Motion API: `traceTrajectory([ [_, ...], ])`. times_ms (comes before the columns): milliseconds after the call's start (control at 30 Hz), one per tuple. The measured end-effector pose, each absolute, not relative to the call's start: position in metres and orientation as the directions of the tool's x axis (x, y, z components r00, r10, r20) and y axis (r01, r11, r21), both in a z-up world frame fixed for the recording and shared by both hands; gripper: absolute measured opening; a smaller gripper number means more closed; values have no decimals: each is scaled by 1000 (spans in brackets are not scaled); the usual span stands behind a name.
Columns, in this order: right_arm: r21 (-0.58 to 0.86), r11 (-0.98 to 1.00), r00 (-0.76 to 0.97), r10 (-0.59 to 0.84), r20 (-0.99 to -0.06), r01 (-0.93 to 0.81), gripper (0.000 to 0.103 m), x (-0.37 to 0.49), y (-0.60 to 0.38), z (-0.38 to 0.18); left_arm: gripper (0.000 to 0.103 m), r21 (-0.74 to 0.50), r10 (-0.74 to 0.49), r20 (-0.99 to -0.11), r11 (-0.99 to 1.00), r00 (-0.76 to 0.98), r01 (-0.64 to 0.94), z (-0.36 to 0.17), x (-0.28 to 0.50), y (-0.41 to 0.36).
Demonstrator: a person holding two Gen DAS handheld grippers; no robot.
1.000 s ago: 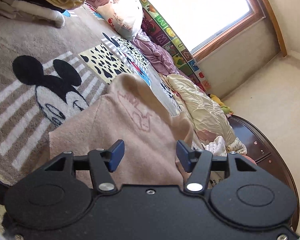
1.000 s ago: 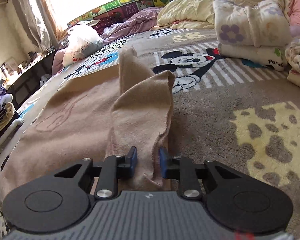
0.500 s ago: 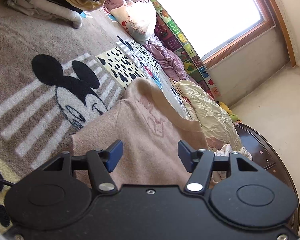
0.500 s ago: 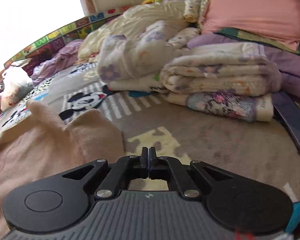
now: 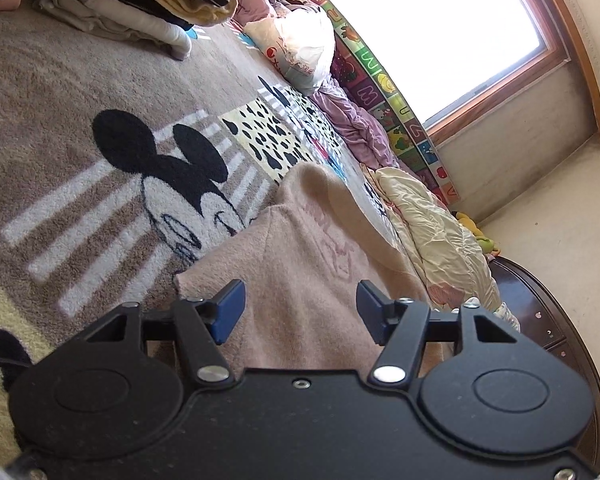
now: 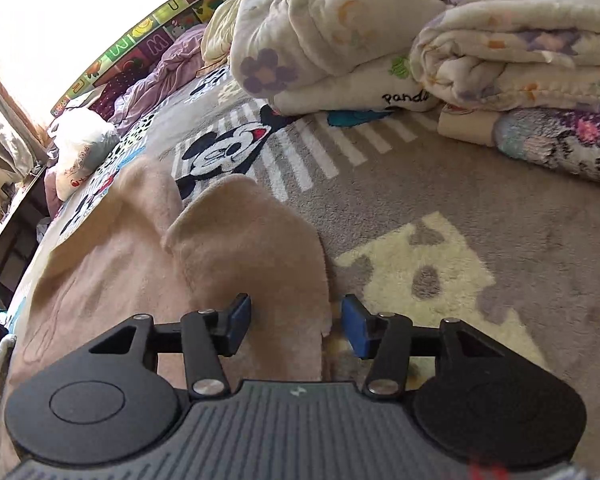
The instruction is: Fold clothes
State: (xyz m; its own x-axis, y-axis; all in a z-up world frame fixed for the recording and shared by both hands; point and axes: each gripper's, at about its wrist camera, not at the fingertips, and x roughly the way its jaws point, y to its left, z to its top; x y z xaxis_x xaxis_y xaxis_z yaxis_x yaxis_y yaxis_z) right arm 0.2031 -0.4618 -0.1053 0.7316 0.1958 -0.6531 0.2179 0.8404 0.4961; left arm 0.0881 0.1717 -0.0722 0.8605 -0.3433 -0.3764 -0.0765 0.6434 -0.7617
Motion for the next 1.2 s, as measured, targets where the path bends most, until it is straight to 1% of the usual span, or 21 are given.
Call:
traceTrajectory([
  [33,494,849,728,215,-651,190,46,208,-456,-106,61,-761,-344,-379,645,859,-78,-73,90,171],
  [67,481,862,721,232,-653,159,17,212,-448,-105,61,-760,-344,-383,645,857,-81,-74,91,171],
  [100,463,876,721,234,-653,135,13,212,-438,-102,61,-759,-345,-386,646,855,-82,-76,92,171],
  [167,425,893,761,174,-625,145,12,200,-428,-89,61,-761,-351,-386,644,853,-79,-77,92,171],
  [233,419,886,824,80,-562,200,12,172,-431,-66,61,-769,-359,-376,635,854,-72,-77,92,172],
  [267,397,888,836,28,-548,231,12,161,-432,-57,61,-772,-361,-374,632,855,-71,-76,92,173],
  [333,266,912,806,-105,-582,311,11,153,-428,-49,61,-773,-364,-374,630,853,-70,-77,94,173],
  [400,136,922,705,-176,-687,363,12,166,-431,-63,61,-770,-365,-375,634,852,-67,-76,94,172],
  [467,76,905,627,-229,-744,420,14,173,-440,-73,62,-770,-354,-369,634,860,-69,-74,91,175],
  [500,66,897,619,-247,-745,437,15,172,-443,-74,62,-770,-348,-365,633,863,-71,-73,90,176],
  [533,75,896,641,-253,-724,438,16,168,-443,-69,62,-773,-336,-362,630,870,-78,-72,89,179],
  [633,87,925,709,-222,-670,371,18,169,-428,-56,62,-765,-264,-381,629,886,-141,-73,87,187],
  [700,101,946,744,-173,-646,308,22,172,-414,-50,62,-754,-209,-411,625,887,-202,-76,85,193],
  [800,195,967,771,-1,-637,163,27,181,-392,-52,62,-752,-168,-449,602,878,-269,-82,84,202],
  [867,234,968,756,86,-649,91,28,183,-375,-58,62,-748,-151,-466,593,872,-297,-85,83,206],
  [933,269,962,739,157,-655,34,29,181,-359,-65,62,-741,-159,-489,594,858,-312,-89,86,206],
  [1000,287,958,721,205,-662,-9,35,177,-344,-73,61,-742,-180,-513,584,839,-328,-93,89,206],
  [1067,259,965,711,198,-674,-24,39,171,-333,-82,60,-755,-202,-520,563,830,-336,-98,88,206],
  [1133,253,967,735,198,-648,-38,40,161,-330,-88,60,-795,-257,-496,519,829,-314,-100,89,205],
  [1167,263,964,749,205,-631,-43,41,156,-331,-90,56,-814,-285,-482,495,829,-303,-102,89,204],
  [1200,288,957,761,218,-611,-43,41,152,-334,-92,43,-829,-310,-463,484,830,-282,-104,91,203],
])
